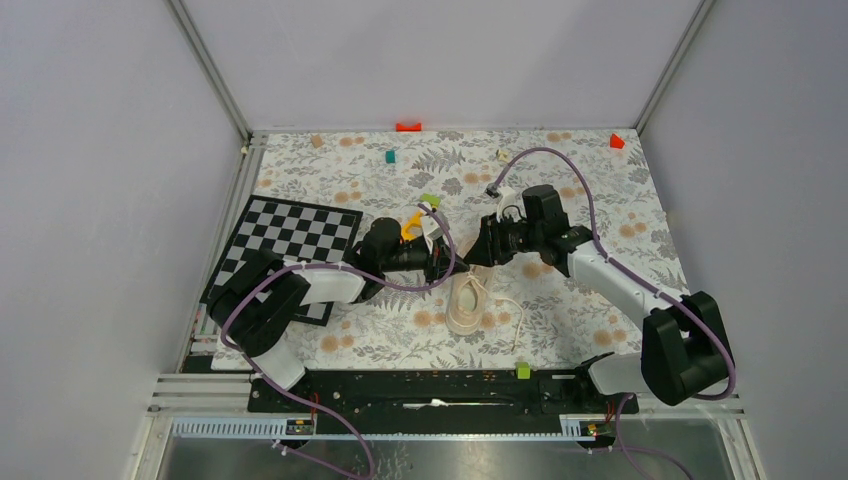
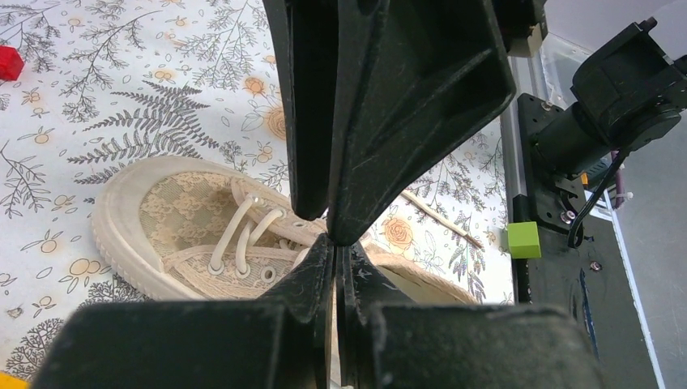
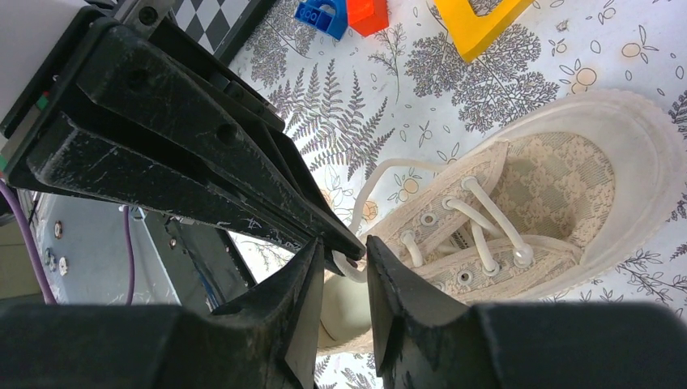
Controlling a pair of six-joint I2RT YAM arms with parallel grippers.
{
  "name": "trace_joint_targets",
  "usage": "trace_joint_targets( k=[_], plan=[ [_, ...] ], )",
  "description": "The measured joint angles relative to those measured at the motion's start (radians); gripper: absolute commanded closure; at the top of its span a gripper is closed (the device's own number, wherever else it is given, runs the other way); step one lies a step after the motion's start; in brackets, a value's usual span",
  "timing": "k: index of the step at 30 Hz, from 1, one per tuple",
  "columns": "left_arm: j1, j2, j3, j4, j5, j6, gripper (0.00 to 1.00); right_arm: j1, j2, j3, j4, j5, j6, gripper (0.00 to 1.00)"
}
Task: Tie the shoes
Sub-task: Wrap the shoelace around the shoelace.
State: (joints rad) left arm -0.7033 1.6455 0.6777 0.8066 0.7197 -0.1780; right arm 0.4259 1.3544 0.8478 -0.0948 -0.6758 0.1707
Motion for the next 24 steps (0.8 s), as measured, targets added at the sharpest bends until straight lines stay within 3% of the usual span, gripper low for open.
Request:
trace_joint_targets(
  k=[4,13,24],
  plan=[
    [0.000,0.002,0.000,-0.004,0.003,-0.002,1.00,-0.001,0.005,0.000,-0.002,0.004,-0.003,0.60],
    [0.000,0.005,0.000,-0.003,0.003,-0.003,1.00,-0.002,0.005,0.000,-0.006,0.011,-0.017,0.64],
    [0.007,0.006,0.000,-0.006,0.008,-0.003,1.00,-0.002,0.011,0.000,-0.007,0.001,-0.018,0.60]
  ],
)
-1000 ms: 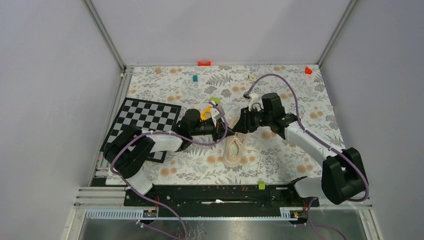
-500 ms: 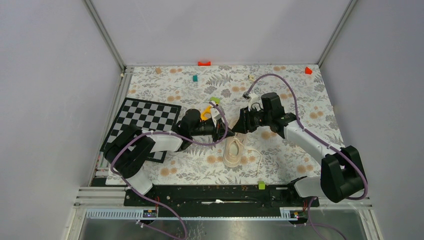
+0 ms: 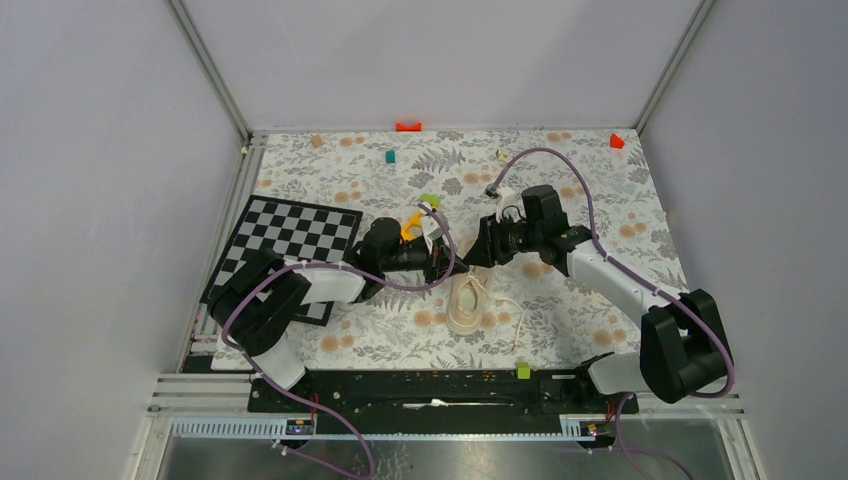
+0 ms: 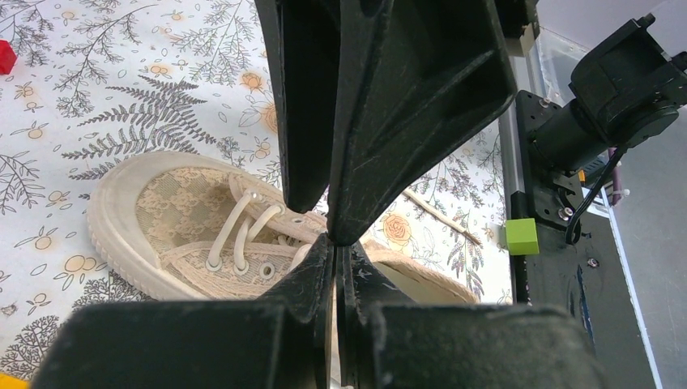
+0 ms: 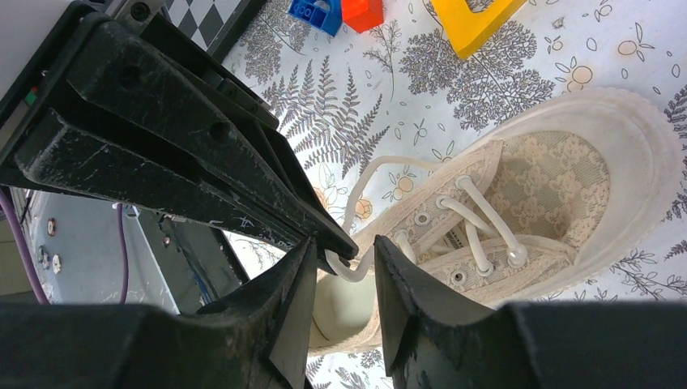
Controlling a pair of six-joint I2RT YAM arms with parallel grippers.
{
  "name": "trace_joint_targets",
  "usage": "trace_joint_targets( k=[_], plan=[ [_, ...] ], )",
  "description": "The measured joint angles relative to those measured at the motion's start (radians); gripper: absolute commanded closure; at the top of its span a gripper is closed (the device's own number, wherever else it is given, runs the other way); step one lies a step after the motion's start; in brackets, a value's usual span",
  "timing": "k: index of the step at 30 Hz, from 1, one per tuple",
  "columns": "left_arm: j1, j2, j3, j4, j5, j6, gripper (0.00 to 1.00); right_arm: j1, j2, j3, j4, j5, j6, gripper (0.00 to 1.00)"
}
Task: Tie the shoes
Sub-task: Wrap the shoelace around the shoelace.
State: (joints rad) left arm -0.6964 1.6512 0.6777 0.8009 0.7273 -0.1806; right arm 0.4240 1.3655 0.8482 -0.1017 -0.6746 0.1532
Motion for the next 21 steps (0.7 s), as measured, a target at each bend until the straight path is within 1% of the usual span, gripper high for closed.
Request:
trace_joint_targets(
  k=[12,21],
  plan=[
    [0.012,0.000,-0.012,0.002,0.008,0.000,1.00,-0.002,0.027,0.000,0.026,-0.034,0.006,0.59],
    [0.029,0.000,-0.013,0.041,0.008,0.007,1.00,-0.007,0.029,-0.024,0.027,-0.105,0.027,0.58]
  ],
)
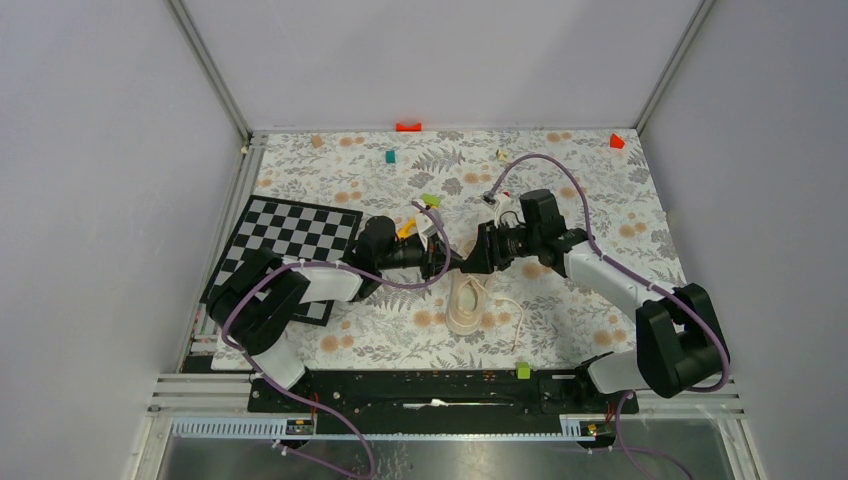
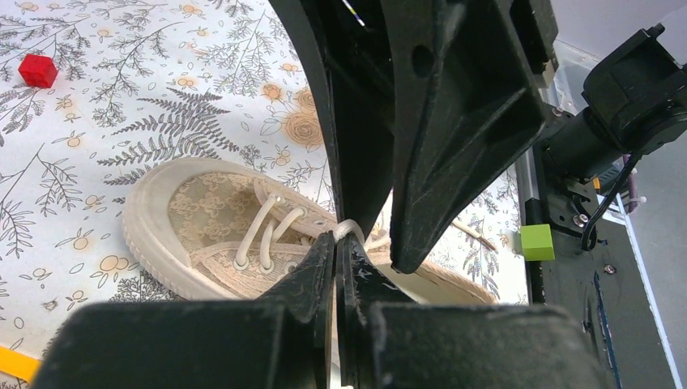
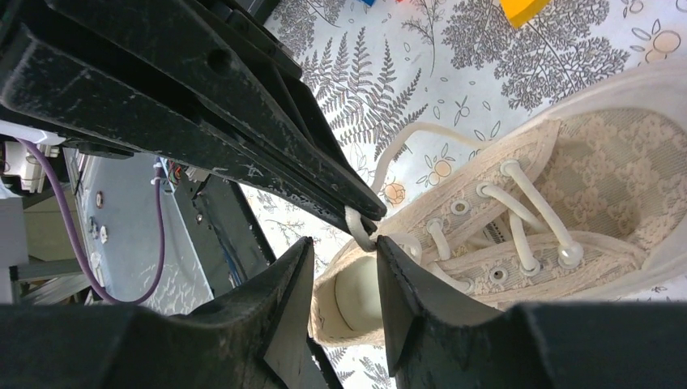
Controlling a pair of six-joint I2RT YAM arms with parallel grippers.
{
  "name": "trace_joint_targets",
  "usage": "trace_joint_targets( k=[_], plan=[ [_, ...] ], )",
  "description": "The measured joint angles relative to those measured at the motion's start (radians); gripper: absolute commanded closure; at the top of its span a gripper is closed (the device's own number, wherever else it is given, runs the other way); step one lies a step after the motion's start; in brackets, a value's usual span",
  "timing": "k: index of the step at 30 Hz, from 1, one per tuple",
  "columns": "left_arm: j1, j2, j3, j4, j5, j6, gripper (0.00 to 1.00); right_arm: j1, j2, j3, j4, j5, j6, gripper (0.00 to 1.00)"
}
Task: Tie the shoes
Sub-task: Wrap the shoelace around the shoelace.
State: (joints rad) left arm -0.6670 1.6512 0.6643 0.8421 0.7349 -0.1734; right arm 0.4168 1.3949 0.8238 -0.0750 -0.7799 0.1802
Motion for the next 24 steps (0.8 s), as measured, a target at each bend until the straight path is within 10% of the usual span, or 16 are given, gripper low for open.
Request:
trace_joint_targets(
  k=[24],
  plan=[
    [0.002,0.000,0.000,0.006,0.026,-0.001,1.00,-0.012,0.002,-0.008,0.022,0.003,0.035,0.70]
  ],
)
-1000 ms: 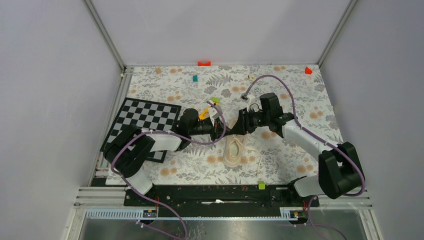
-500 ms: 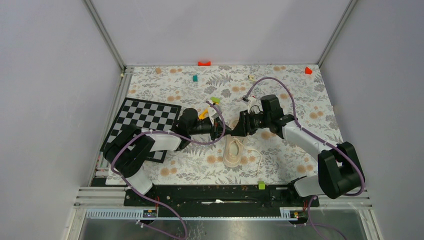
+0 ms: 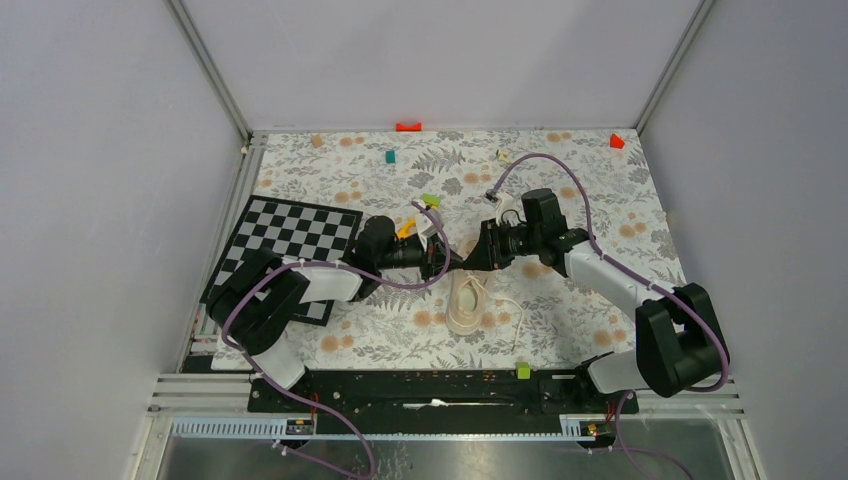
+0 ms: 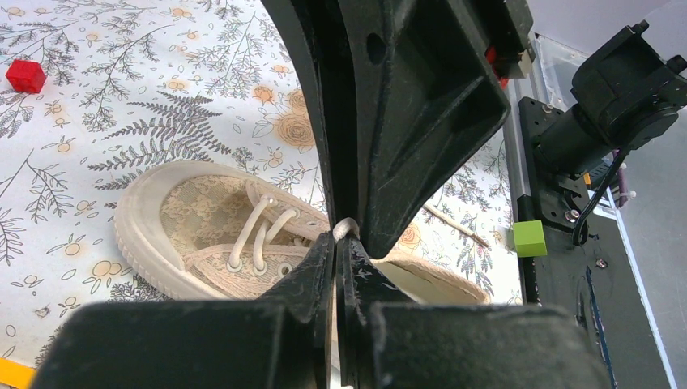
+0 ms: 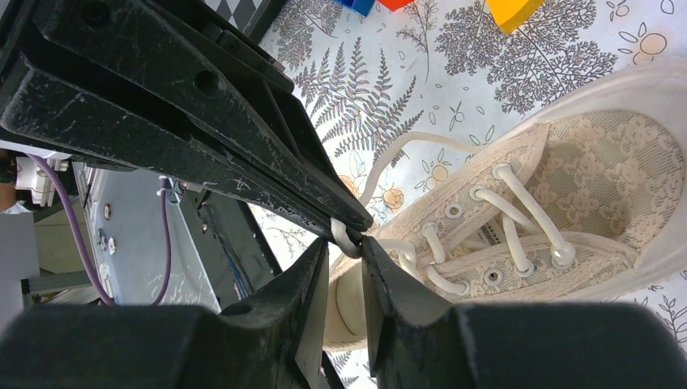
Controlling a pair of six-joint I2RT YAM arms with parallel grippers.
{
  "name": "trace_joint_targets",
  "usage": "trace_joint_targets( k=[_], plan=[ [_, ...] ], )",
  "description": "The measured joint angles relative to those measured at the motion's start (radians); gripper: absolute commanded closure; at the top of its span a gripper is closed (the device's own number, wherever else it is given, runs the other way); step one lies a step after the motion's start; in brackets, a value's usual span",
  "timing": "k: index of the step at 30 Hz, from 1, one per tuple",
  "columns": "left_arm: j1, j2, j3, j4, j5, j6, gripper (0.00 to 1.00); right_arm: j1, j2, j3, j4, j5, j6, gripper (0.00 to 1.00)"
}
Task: Tie the shoes
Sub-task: Wrap the shoelace around the shoelace.
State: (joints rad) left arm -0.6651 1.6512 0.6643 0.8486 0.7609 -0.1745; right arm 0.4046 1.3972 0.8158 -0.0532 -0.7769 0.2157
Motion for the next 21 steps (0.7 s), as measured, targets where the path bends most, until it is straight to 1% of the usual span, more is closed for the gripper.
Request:
trace_joint_targets(
  k=[2,6,8,10,12,15,18,19,20,21],
  plan=[
    [0.000,0.000,0.000,0.000,0.000,0.000,1.00,-0.001,0.000,0.000,0.000,0.001,0.003,0.65],
    [0.000,0.000,0.000,0.001,0.004,0.000,1.00,-0.004,0.000,0.000,0.008,0.003,0.011,0.63],
    [0.001,0.000,0.000,0.006,0.003,-0.002,1.00,-0.005,0.000,0.000,0.014,0.005,0.014,0.68],
    [0.003,0.000,0.000,0.009,0.003,-0.002,1.00,-0.005,0.000,0.000,0.020,0.004,0.019,0.77],
    [0.005,0.000,0.000,0.010,0.002,-0.003,1.00,-0.005,0.000,0.000,0.022,-0.001,0.021,0.88],
    [0.013,0.000,0.000,0.010,0.000,-0.003,1.00,-0.008,0.003,0.000,0.022,0.000,0.024,1.00],
    [0.013,0.000,0.000,0.010,-0.001,-0.003,1.00,-0.010,0.005,0.000,0.023,0.000,0.029,1.00],
    [0.013,0.000,0.000,0.010,-0.001,-0.003,0.97,-0.010,0.005,0.000,0.023,0.001,0.032,1.00],
    [0.013,0.000,0.000,0.007,-0.001,-0.002,0.83,-0.010,0.005,0.000,0.023,0.001,0.033,1.00],
    [0.013,0.000,0.001,0.001,0.000,0.002,0.72,-0.010,0.005,0.000,0.023,0.002,0.033,1.00]
  ],
)
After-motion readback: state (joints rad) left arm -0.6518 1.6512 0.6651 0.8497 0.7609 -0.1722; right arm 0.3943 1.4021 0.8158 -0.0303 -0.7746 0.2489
